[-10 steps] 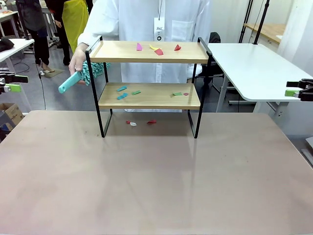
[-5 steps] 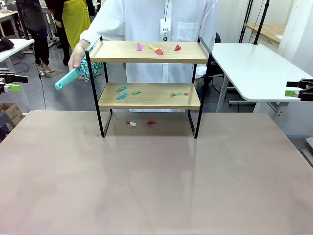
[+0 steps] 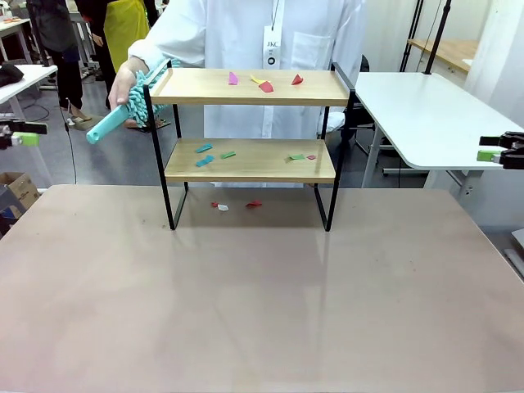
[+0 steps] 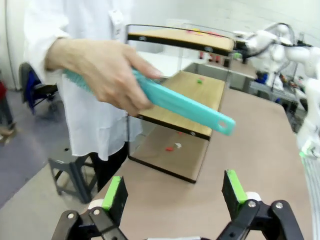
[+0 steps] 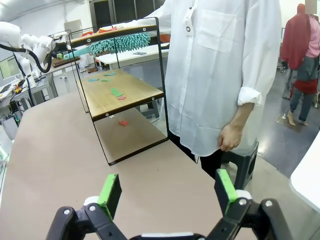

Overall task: Clean the shelf.
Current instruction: Pick up the Duster handed by the human, then clean the specific section of the Shelf indicated by the human with the Duster.

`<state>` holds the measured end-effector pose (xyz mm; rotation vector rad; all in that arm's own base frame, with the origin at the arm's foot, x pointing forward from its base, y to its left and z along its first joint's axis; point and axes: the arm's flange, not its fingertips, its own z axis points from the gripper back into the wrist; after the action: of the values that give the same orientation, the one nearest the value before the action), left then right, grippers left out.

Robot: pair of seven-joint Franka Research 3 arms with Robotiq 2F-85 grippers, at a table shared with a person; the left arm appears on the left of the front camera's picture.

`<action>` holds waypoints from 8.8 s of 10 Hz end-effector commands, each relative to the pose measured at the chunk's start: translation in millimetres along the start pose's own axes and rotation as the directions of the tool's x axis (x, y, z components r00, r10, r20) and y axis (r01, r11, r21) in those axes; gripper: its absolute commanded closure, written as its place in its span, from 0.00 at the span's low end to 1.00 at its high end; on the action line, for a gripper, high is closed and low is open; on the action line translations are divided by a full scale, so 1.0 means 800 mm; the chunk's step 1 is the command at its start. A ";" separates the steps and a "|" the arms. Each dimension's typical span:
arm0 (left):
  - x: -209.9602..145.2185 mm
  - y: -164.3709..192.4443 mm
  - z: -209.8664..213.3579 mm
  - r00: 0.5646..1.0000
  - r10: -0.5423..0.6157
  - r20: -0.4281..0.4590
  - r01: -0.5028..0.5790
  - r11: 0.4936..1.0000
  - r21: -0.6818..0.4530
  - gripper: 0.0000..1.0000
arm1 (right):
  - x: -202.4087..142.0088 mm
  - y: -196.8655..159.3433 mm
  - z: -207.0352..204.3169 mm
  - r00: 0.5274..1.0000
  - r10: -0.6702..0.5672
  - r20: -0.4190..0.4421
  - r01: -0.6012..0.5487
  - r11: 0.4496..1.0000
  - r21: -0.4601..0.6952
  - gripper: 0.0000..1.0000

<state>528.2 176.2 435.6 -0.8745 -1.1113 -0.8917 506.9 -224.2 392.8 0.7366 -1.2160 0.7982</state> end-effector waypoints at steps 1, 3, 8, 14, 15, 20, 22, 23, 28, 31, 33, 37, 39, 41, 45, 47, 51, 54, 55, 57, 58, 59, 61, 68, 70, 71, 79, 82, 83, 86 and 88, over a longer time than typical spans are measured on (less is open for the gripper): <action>0.061 -0.031 -0.025 0.984 0.180 0.014 -0.180 0.968 0.173 0.00 | 0.005 0.001 -0.002 1.000 -0.017 -0.008 0.017 1.000 -0.004 0.00; 0.118 -0.065 -0.052 0.963 0.265 -0.048 -0.225 0.889 0.400 0.00 | 0.005 0.001 -0.002 1.000 -0.017 -0.008 0.017 1.000 -0.004 0.00; 0.191 -0.154 -0.136 0.920 0.314 -0.234 -0.096 0.760 0.643 0.00 | 0.005 0.001 -0.002 1.000 -0.017 -0.008 0.017 1.000 -0.004 0.00; 0.190 -0.185 -0.152 0.909 0.292 -0.297 -0.025 0.749 0.662 0.00 | 0.005 0.001 -0.002 1.000 -0.017 -0.008 0.017 1.000 -0.004 0.00; 0.179 -0.185 -0.160 0.899 0.338 -0.277 -0.064 0.728 0.682 0.00 | 0.005 0.001 -0.002 1.000 -0.017 -0.008 0.017 1.000 -0.004 0.00; 0.154 -0.171 -0.201 0.847 0.422 -0.323 -0.054 0.672 0.738 0.00 | 0.005 0.001 -0.002 1.000 -0.017 -0.008 0.017 1.000 -0.004 0.00; 0.143 -0.166 -0.204 0.839 0.434 -0.329 -0.044 0.656 0.753 0.00 | 0.005 0.001 -0.002 1.000 -0.017 -0.008 0.017 1.000 -0.004 0.00; 0.138 -0.164 -0.204 0.840 0.439 -0.318 -0.058 0.657 0.752 0.00 | 0.005 0.001 -0.002 1.000 -0.017 -0.008 0.017 1.000 -0.004 0.00; 0.132 -0.168 -0.203 0.845 0.447 -0.294 -0.093 0.664 0.742 1.00 | 0.005 0.001 -0.002 1.000 -0.017 -0.008 0.017 1.000 -0.004 0.00; 0.133 -0.171 -0.205 0.843 0.452 -0.291 -0.090 0.653 0.752 1.00 | 0.005 0.001 -0.002 1.000 -0.017 -0.008 0.017 1.000 -0.004 0.00; 0.132 -0.172 -0.205 0.840 0.457 -0.292 -0.074 0.630 0.773 1.00 | 0.005 0.001 -0.002 1.000 -0.017 -0.008 0.017 1.000 -0.004 0.00; 0.133 -0.181 -0.198 0.845 0.462 -0.270 -0.048 0.568 0.822 1.00 | 0.005 0.001 -0.002 1.000 -0.017 -0.008 0.017 1.000 -0.004 0.00; 0.132 -0.188 -0.191 0.847 0.460 -0.265 -0.036 0.547 0.837 1.00 | 0.005 0.001 -0.002 1.000 -0.017 -0.008 0.017 1.000 -0.004 0.00; 0.133 -0.193 -0.188 0.842 0.457 -0.286 -0.024 0.562 0.827 1.00 | 0.005 0.001 -0.002 1.000 -0.017 -0.008 0.017 1.000 -0.004 0.00; 0.129 -0.181 -0.188 0.843 0.455 -0.288 -0.030 0.574 0.819 1.00 | 0.005 0.001 -0.002 1.000 -0.017 -0.008 0.017 1.000 -0.004 0.00; 0.129 -0.181 -0.188 0.843 0.455 -0.288 -0.030 0.574 0.819 1.00 | 0.005 0.001 -0.002 1.000 -0.017 -0.008 0.017 1.000 -0.004 0.00; 0.157 -0.212 -0.155 0.770 0.454 -0.448 0.081 0.628 0.774 0.87 | 0.005 0.001 -0.002 1.000 -0.017 -0.008 0.017 1.000 -0.004 0.00; 0.197 -0.272 -0.119 0.577 0.435 -0.692 0.237 0.721 0.651 0.87 | 0.005 0.001 -0.002 1.000 -0.017 -0.008 0.017 1.000 -0.004 0.00; 0.202 -0.290 -0.113 0.450 0.442 -0.776 0.319 0.732 0.602 0.87 | 0.005 0.001 -0.002 1.000 -0.017 -0.008 0.017 1.000 -0.004 0.00; 0.211 -0.317 -0.095 0.200 0.391 -0.898 0.359 0.824 0.439 0.87 | 0.005 0.001 -0.002 1.000 -0.017 -0.008 0.017 1.000 -0.004 0.00; 0.212 -0.330 -0.088 0.098 0.333 -0.938 0.353 0.869 0.345 0.87 | 0.005 0.001 -0.002 1.000 -0.017 -0.008 0.017 1.000 -0.004 0.00; 0.214 -0.340 -0.082 0.003 0.240 -0.971 0.326 0.917 0.228 0.87 | 0.005 0.001 -0.002 1.000 -0.017 -0.008 0.017 1.000 -0.004 0.00; 0.204 -0.350 -0.079 -0.053 0.044 -0.998 0.216 0.976 0.032 0.87 | 0.005 0.001 -0.002 1.000 -0.017 -0.008 0.017 1.000 -0.004 0.00; 0.177 -0.352 -0.086 -0.032 -0.174 -0.984 0.110 0.978 -0.177 0.87 | 0.005 0.001 -0.002 1.000 -0.017 -0.008 0.017 1.000 -0.004 0.00; 0.177 -0.352 -0.086 -0.032 -0.174 -0.984 0.110 0.978 -0.177 0.87 | 0.005 0.001 -0.002 1.000 -0.017 -0.008 0.017 1.000 -0.004 0.00; 0.177 -0.352 -0.086 -0.032 -0.174 -0.984 0.110 0.978 -0.177 0.87 | 0.005 0.001 -0.002 1.000 -0.017 -0.008 0.017 1.000 -0.004 0.00; 0.177 -0.352 -0.086 -0.032 -0.174 -0.984 0.110 0.978 -0.177 0.87 | 0.005 0.001 -0.002 1.000 -0.017 -0.008 0.017 1.000 -0.004 0.00; 0.177 -0.352 -0.086 -0.032 -0.174 -0.984 0.110 0.978 -0.177 0.87 | 0.005 0.001 -0.002 1.000 -0.017 -0.008 0.017 1.000 -0.004 0.00; 0.177 -0.352 -0.086 -0.032 -0.174 -0.984 0.110 0.978 -0.177 0.87 | 0.005 0.001 -0.002 1.000 -0.017 -0.008 0.017 1.000 -0.004 0.00; 0.177 -0.352 -0.086 -0.032 -0.174 -0.984 0.110 0.978 -0.177 0.87 | 0.005 0.001 -0.002 1.000 -0.017 -0.008 0.017 1.000 -0.004 0.00; 0.177 -0.352 -0.086 -0.032 -0.174 -0.984 0.110 0.978 -0.177 0.87 | 0.005 0.001 -0.002 1.000 -0.017 -0.008 0.017 1.000 -0.004 0.00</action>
<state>324.2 -16.2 593.9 0.0876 0.2230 -1.3762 506.3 -225.1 391.2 0.7412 -1.2156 0.7971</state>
